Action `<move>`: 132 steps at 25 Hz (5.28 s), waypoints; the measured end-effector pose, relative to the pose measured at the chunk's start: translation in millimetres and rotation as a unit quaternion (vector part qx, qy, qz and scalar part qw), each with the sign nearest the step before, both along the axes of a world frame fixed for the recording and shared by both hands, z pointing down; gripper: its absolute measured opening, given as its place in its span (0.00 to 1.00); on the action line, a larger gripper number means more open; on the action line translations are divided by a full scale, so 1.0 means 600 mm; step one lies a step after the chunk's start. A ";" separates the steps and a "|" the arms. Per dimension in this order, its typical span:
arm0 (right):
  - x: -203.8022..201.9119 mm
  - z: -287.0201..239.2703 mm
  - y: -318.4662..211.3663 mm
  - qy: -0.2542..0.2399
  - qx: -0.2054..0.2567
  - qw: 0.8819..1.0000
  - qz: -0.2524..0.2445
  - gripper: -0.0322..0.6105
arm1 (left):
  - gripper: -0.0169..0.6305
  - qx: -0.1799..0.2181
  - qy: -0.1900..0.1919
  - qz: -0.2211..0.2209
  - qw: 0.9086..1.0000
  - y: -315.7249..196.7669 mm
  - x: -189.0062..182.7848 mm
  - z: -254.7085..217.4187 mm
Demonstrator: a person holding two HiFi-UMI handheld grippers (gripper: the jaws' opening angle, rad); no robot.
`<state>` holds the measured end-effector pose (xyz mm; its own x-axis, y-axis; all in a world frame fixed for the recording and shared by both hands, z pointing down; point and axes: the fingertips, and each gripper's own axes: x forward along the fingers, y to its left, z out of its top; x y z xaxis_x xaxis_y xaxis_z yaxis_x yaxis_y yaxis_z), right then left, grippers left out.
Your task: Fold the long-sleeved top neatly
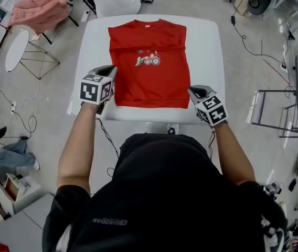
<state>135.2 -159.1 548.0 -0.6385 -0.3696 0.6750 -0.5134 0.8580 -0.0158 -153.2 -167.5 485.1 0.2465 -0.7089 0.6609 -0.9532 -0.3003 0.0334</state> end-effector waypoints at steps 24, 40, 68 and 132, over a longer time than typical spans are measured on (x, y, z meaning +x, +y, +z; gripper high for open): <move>0.009 0.137 0.122 0.260 0.111 0.952 -0.119 0.21 | 0.24 -0.062 -0.230 0.261 0.936 0.224 0.036 0.266; 0.004 0.171 0.105 0.321 0.115 0.901 -0.266 0.16 | 0.10 -0.149 -0.279 0.242 0.917 0.188 -0.008 0.283; 0.020 0.085 0.268 0.214 0.003 0.971 -0.102 0.10 | 0.06 -0.181 -0.067 0.165 0.967 0.399 -0.045 0.199; -0.122 0.144 -0.466 0.085 -0.079 0.979 0.170 0.08 | 0.05 -0.173 -0.013 -0.060 0.983 -0.343 -0.228 0.244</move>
<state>62.2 -438.7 634.4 -0.3703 -0.4239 0.8266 -0.7759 0.6303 -0.0244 -290.2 -373.4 631.8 0.1537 -0.4632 0.8728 -0.9832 -0.1598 0.0883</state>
